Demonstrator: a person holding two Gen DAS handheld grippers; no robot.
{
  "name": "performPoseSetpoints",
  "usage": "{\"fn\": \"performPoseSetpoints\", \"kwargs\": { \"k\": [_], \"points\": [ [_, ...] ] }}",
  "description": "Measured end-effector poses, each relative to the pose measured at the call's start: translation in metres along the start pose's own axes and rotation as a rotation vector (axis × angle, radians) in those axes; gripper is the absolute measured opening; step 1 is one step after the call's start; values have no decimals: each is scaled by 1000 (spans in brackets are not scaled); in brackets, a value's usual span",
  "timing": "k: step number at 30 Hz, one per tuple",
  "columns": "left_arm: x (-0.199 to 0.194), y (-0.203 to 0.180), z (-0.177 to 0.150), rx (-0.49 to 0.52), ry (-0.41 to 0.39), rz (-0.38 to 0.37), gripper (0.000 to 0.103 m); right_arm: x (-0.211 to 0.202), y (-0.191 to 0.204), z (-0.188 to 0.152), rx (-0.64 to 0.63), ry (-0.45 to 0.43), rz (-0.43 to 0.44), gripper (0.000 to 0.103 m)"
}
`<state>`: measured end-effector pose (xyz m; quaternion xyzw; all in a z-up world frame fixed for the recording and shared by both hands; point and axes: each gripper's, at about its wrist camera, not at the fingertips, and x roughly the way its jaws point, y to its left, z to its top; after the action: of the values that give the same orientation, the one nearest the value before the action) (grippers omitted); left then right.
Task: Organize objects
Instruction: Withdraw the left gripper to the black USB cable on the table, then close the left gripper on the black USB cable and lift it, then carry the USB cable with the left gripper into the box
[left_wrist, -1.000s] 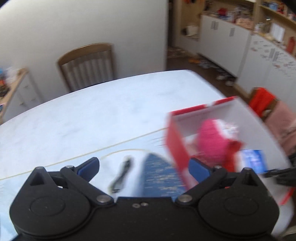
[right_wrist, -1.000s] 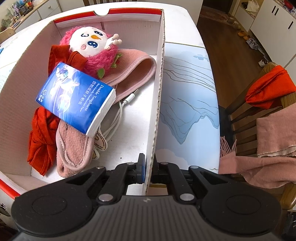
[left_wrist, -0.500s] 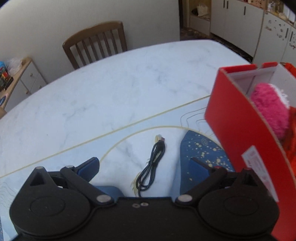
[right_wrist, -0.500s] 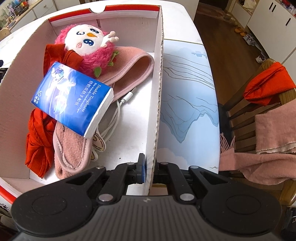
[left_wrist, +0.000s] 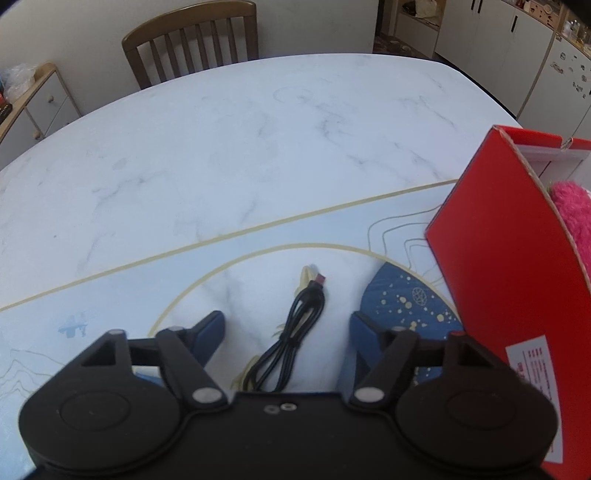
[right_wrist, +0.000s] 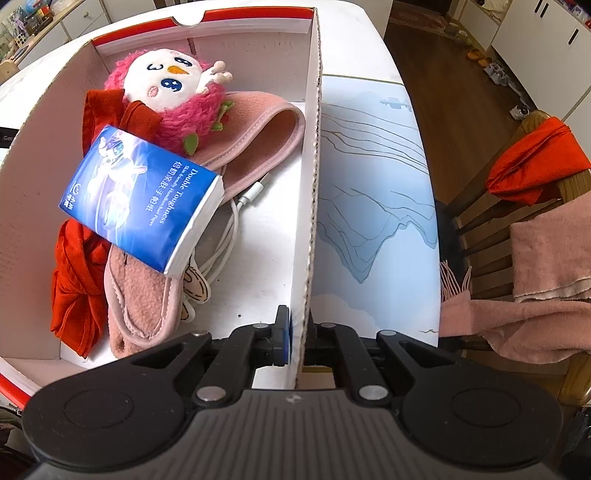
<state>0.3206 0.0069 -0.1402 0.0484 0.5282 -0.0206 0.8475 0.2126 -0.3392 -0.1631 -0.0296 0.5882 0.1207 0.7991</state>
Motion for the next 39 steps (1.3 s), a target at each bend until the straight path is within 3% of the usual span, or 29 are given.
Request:
{"fn": "performPoseSetpoints", "kwargs": {
  "k": [2, 5, 9, 15, 29, 39],
  "points": [
    [0, -2, 0, 3, 3, -12, 55, 0, 0, 0, -2, 1, -1, 5],
    [0, -4, 1, 5, 5, -22, 49, 1, 0, 0, -1, 1, -1, 5],
    [-3, -6, 1, -4, 11, -30, 23, 1, 0, 0, -3, 0, -1, 5],
    [-9, -5, -2, -32, 12, -53, 8, 1, 1, 0, -4, -1, -3, 5],
    [-56, -9, -22, -72, -37, -108, 5, 0, 3, 0, -14, -15, -14, 5],
    [-125, -3, -44, -75, -106, -149, 5, -2, 5, -2, -25, -20, -19, 5]
  ]
}}
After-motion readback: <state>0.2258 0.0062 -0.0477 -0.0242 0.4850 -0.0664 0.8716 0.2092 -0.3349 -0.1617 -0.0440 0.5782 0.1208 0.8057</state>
